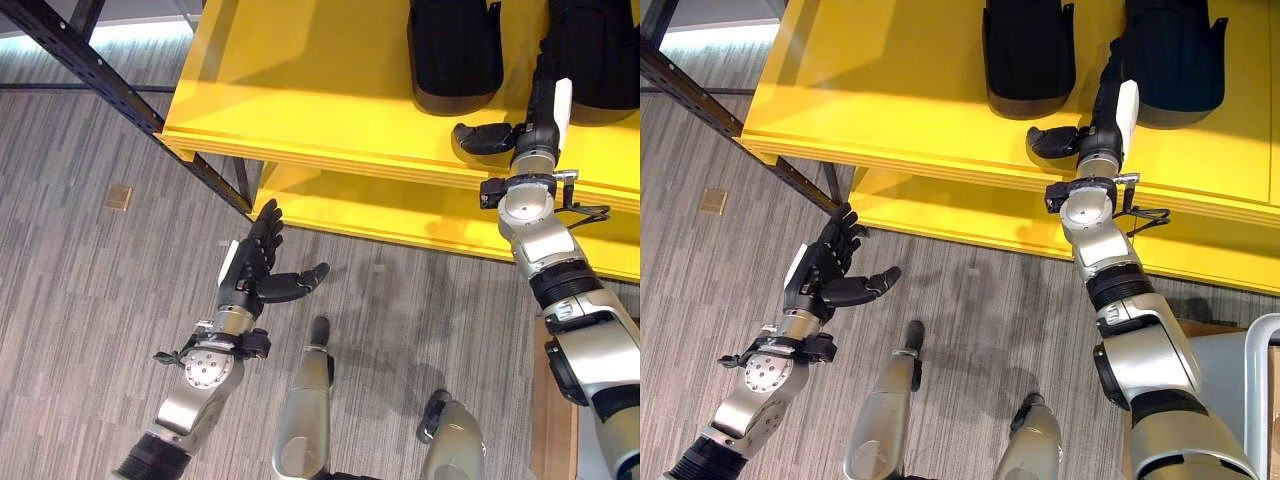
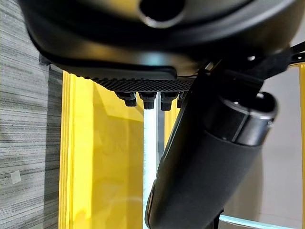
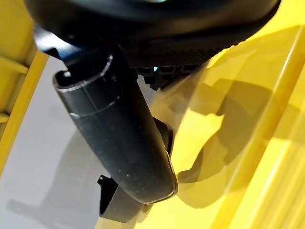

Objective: Move parts from the plastic box to the shelf.

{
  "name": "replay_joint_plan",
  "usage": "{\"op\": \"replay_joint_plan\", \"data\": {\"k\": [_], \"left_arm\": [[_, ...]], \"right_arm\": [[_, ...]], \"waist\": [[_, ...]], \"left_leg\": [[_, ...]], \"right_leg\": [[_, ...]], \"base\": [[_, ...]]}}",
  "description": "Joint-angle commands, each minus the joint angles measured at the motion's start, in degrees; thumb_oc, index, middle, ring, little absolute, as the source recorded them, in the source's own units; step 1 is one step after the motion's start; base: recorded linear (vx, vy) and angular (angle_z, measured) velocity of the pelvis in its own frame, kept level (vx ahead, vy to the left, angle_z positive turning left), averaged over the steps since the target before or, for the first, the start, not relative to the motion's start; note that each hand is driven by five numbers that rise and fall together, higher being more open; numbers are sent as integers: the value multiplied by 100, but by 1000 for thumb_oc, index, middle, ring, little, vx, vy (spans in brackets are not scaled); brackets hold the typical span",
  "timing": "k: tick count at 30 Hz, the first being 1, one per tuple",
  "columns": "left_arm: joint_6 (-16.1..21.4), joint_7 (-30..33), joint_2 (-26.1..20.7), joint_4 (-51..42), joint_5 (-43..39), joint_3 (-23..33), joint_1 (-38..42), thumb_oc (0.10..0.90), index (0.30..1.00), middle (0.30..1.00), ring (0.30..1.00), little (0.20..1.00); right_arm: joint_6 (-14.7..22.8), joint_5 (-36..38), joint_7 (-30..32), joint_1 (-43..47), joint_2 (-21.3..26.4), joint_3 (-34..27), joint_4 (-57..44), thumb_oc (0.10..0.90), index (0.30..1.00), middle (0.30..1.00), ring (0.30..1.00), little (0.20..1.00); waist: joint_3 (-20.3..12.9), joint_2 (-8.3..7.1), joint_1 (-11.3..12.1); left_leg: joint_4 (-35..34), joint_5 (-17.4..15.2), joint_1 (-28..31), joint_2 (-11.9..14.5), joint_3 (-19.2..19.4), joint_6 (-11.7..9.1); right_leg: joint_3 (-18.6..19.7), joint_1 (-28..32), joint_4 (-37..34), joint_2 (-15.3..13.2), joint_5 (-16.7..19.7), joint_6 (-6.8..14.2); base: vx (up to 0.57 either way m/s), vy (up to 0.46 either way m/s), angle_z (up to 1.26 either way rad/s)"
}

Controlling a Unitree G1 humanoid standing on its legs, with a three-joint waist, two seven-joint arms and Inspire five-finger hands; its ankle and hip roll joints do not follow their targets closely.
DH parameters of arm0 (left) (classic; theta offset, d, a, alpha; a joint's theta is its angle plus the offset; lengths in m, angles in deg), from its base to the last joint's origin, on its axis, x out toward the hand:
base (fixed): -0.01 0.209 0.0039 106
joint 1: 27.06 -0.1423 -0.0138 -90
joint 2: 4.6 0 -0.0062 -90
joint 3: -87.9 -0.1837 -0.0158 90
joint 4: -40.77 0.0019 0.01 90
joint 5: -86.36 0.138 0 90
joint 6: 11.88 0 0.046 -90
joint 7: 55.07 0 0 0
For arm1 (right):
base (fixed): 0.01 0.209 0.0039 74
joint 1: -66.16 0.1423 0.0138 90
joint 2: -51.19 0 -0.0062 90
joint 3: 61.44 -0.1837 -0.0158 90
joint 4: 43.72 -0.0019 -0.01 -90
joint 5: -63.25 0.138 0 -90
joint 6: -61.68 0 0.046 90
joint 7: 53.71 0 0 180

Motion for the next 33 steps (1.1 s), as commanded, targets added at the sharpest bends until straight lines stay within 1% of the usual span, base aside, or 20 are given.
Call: {"op": "replay_joint_plan", "data": {"k": [1,7,8,9,14,15,18,20,21,22,23,24,25,26,33], "left_arm": [[725,75,-67,-712,-70,261,221,900,1000,1000,1000,1000],[730,70,-61,-712,-98,246,242,900,1000,1000,1000,1000],[732,89,-63,-708,-94,238,266,900,1000,1000,1000,1000],[738,96,-64,-716,-99,244,265,900,1000,1000,1000,1000],[738,113,-51,-691,-94,255,270,900,1000,1000,1000,1000],[737,115,-51,-686,-91,254,274,900,1000,1000,1000,1000],[738,106,-53,-697,-100,257,267,900,1000,1000,1000,1000],[736,110,-53,-707,-100,264,268,900,1000,1000,1000,1000],[740,115,-56,-702,-99,262,284,900,1000,1000,1000,1000],[739,120,-53,-694,-98,263,288,900,1000,1000,1000,1000],[739,122,-51,-699,-96,257,297,900,1000,1000,1000,1000],[734,126,-44,-709,-91,263,301,900,1000,1000,1000,1000],[736,127,-37,-704,-96,260,294,900,1000,1000,1000,1000],[742,133,-39,-708,-96,268,284,900,1000,1000,1000,1000],[744,150,-55,-732,-107,335,239,900,1000,1000,1000,1000]], "right_arm": [[515,2,233,1030,321,-111,12,900,1000,1000,1000,1000],[517,29,209,1001,315,-98,16,900,1000,1000,1000,1000],[515,57,211,999,302,-106,46,900,1000,1000,1000,1000],[521,69,208,1004,301,-111,53,900,1000,1000,1000,1000],[513,93,185,1002,295,-94,106,900,1000,1000,1000,1000],[513,103,180,993,295,-88,109,900,1000,1000,1000,1000],[508,127,175,977,294,-95,129,900,1000,1000,1000,1000],[505,137,177,985,293,-91,157,900,1000,1000,1000,1000],[510,143,181,996,289,-97,165,900,1000,1000,1000,1000],[511,151,175,992,277,-89,166,900,1000,1000,1000,1000],[516,154,169,992,264,-87,158,900,1000,1000,1000,1000],[517,152,161,983,253,-77,161,900,1000,1000,1000,1000],[513,150,162,980,248,-71,161,900,1000,1000,1000,1000],[511,144,161,971,247,-70,159,900,1000,1000,1000,1000],[497,153,155,925,264,-99,141,900,1000,1000,1000,1000]], "waist": [[-287,-87,81],[-282,-134,120],[-279,-175,138],[-260,-153,149],[-266,-186,198],[-280,-221,204],[-281,-245,228],[-288,-254,243],[-273,-231,254],[-286,-263,256],[-270,-241,265],[-264,-247,271],[-274,-276,276],[-266,-280,283],[-278,-298,326]], "left_leg": [[359,-198,-241,154,-56,215],[372,-204,-271,139,-85,230],[418,-343,-235,128,-98,190],[376,-208,-285,129,-93,237],[370,-216,-302,105,-120,244],[405,-347,-268,97,-137,200],[412,-353,-276,81,-159,208],[412,-350,-289,74,-165,209],[385,-223,-342,75,-158,253],[423,-358,-300,71,-173,210],[392,-230,-347,71,-166,257],[390,-233,-346,72,-169,260],[433,-368,-305,67,-187,220],[451,-385,-308,63,-192,220],[462,-383,-362,21,-227,231]], "right_leg": [[114,136,-58,272,226,-600],[65,137,-65,267,236,-588],[93,197,-60,263,139,-553],[50,151,-79,260,241,-576],[26,183,-135,275,248,-564],[51,240,-140,281,151,-535],[37,250,-155,279,168,-532],[32,258,-166,280,169,-534],[-15,213,-175,277,265,-559],[26,264,-172,284,173,-531],[-17,217,-182,280,271,-557],[-22,223,-193,283,276,-553],[18,279,-189,287,180,-525],[17,289,-185,284,169,-522],[-41,326,-225,275,184,-507]], "base": [[0,0,0],[18,-3,2],[6,7,6],[16,14,10],[10,7,8],[79,-18,8],[35,-1,7],[-24,27,3],[0,0,0],[-63,39,1],[0,0,0],[0,0,0],[78,-11,5],[79,-15,7],[1,1,1]]}}
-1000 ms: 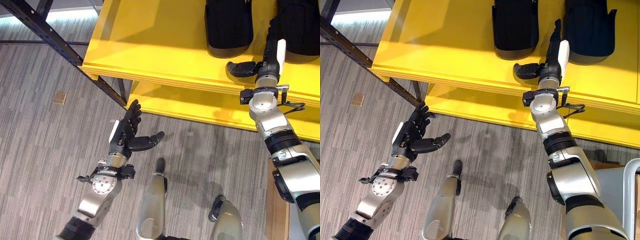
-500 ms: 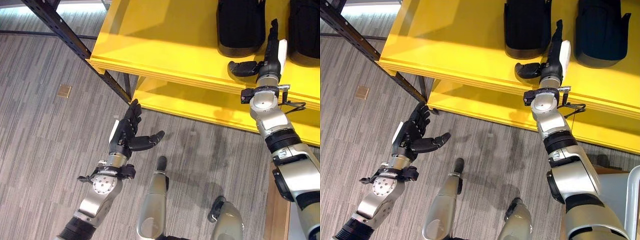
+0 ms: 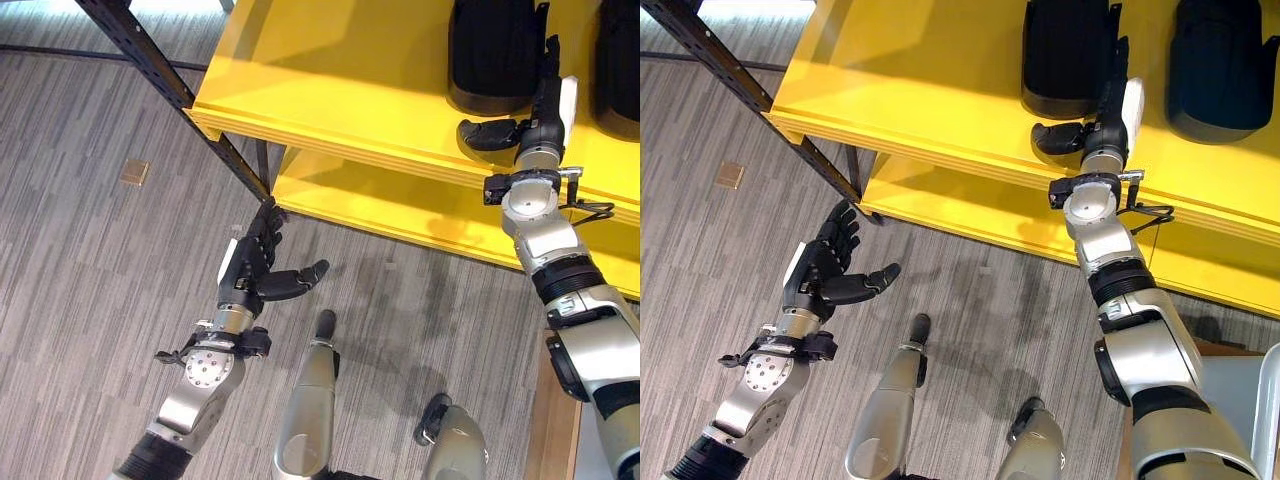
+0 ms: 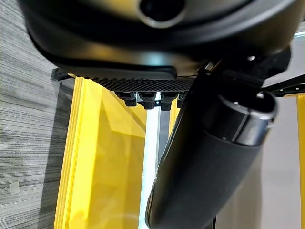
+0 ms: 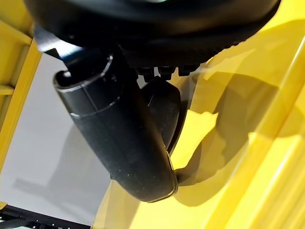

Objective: Move parts from the plastic box to the shelf.

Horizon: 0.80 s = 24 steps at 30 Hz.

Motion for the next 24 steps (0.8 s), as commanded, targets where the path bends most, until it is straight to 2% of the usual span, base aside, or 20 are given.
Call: {"op": "replay_joint_plan", "data": {"k": [1,24], "left_arm": [[709,119,-86,-713,-58,332,216,900,1000,1000,1000,1000],[722,131,-135,-758,-97,430,184,900,1000,1000,1000,1000]], "right_arm": [[495,48,157,779,235,-102,-65,900,1000,1000,1000,1000],[494,111,149,858,129,-66,61,900,1000,1000,1000,1000]], "waist": [[-278,-278,53],[-295,-385,144]], "left_leg": [[473,-494,-186,167,9,204],[500,-514,-253,136,-44,223]], "right_leg": [[177,286,-197,335,185,-529],[108,373,-353,351,260,-514]], "base": [[0,0,0],[0,2,1]]}}
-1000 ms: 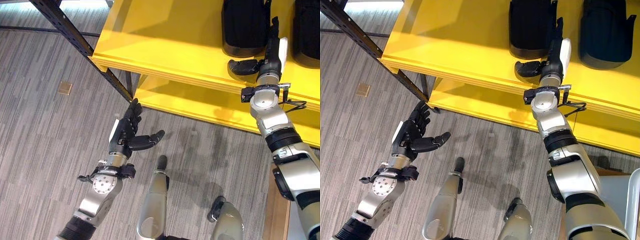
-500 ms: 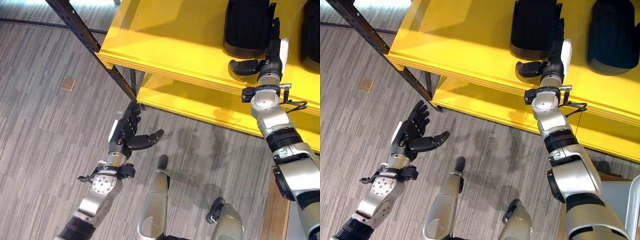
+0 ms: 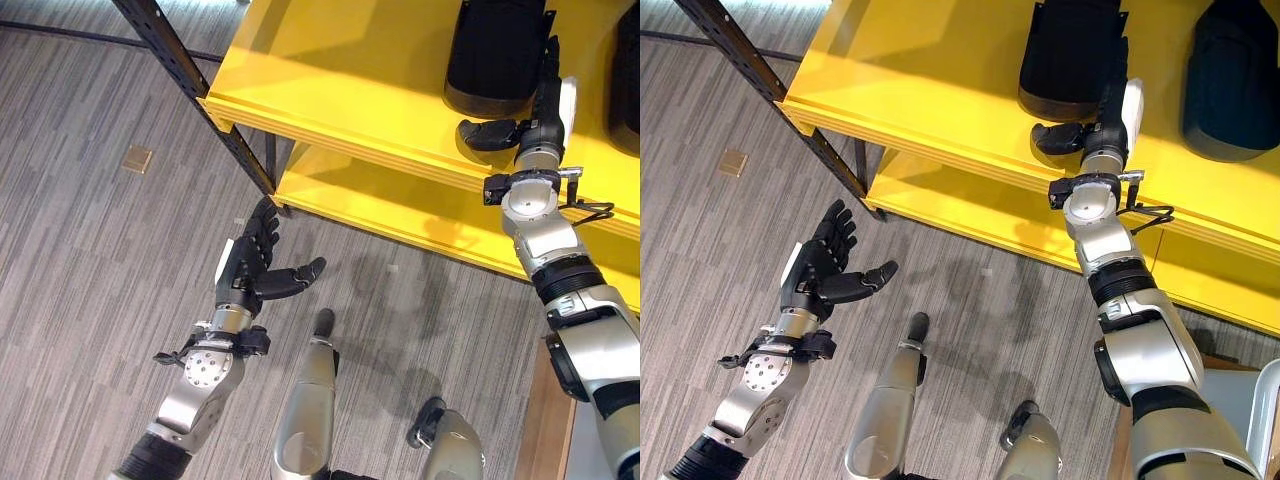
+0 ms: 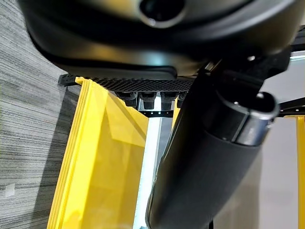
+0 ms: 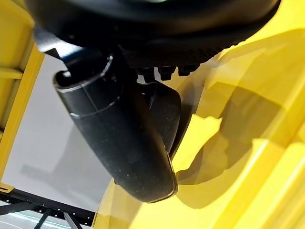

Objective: Move parts from the plastic box to the shelf.

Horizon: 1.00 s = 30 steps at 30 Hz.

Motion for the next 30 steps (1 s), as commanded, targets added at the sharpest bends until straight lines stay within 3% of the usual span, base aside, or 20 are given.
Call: {"op": "replay_joint_plan", "data": {"k": [1,30], "left_arm": [[722,27,-133,-748,61,412,193,900,1000,1000,1000,1000],[754,3,-194,-727,15,408,177,900,1000,1000,1000,1000]], "right_arm": [[496,106,153,855,139,-67,44,900,1000,1000,1000,1000],[519,189,140,891,45,-56,181,900,1000,1000,1000,1000]], "waist": [[-289,-240,-7],[-299,-306,-15]], "left_leg": [[496,-518,-243,147,31,226],[543,-533,-279,132,44,253]], "right_leg": [[205,287,-292,333,250,-519],[210,319,-409,351,369,-484]], "base": [[0,0,0],[0,0,0]]}}
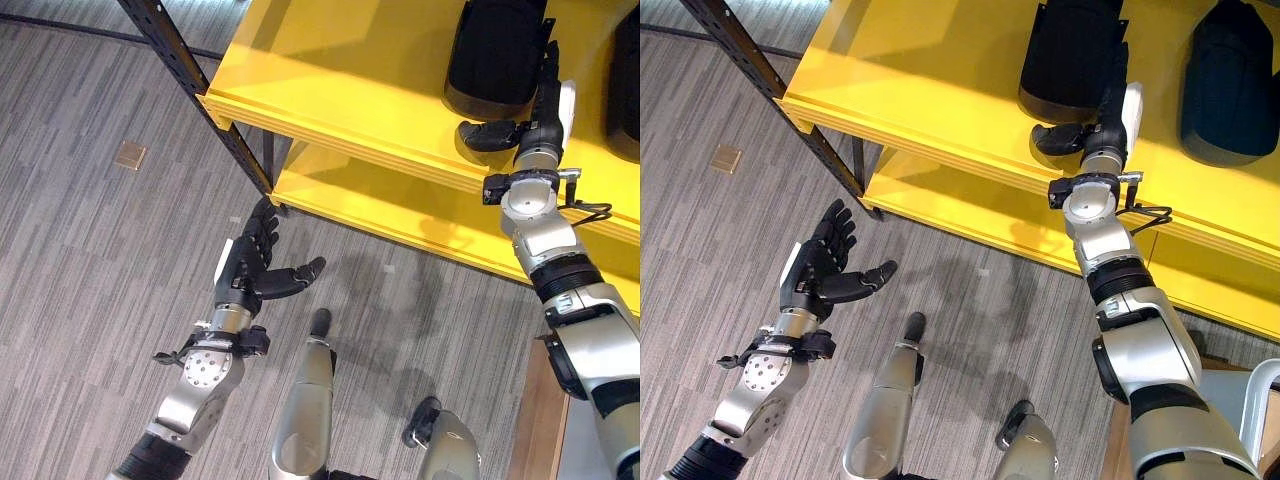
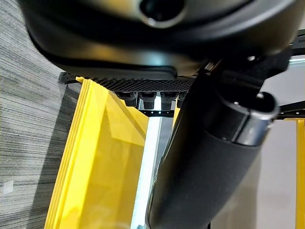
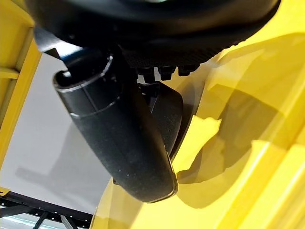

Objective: Move parts from the plastic box to the shelf.

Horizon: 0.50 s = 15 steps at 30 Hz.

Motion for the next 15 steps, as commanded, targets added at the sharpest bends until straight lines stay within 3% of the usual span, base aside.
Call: {"op": "replay_joint_plan", "data": {"k": [1,15], "left_arm": [[759,7,-180,-707,16,415,178,900,1000,1000,1000,1000],[756,-8,-225,-726,18,413,163,900,1000,1000,1000,1000]], "right_arm": [[522,27,144,822,79,-56,27,900,1000,1000,1000,1000],[522,7,165,747,40,-113,-32,900,1000,1000,1000,1000]], "waist": [[-296,-223,-12],[-300,-276,36]], "left_leg": [[532,-535,-271,128,42,254],[532,-537,-316,83,24,273]], "right_leg": [[237,256,-266,319,284,-493],[189,307,-357,315,344,-464]], "base": [[0,0,0],[-2,3,2]]}}
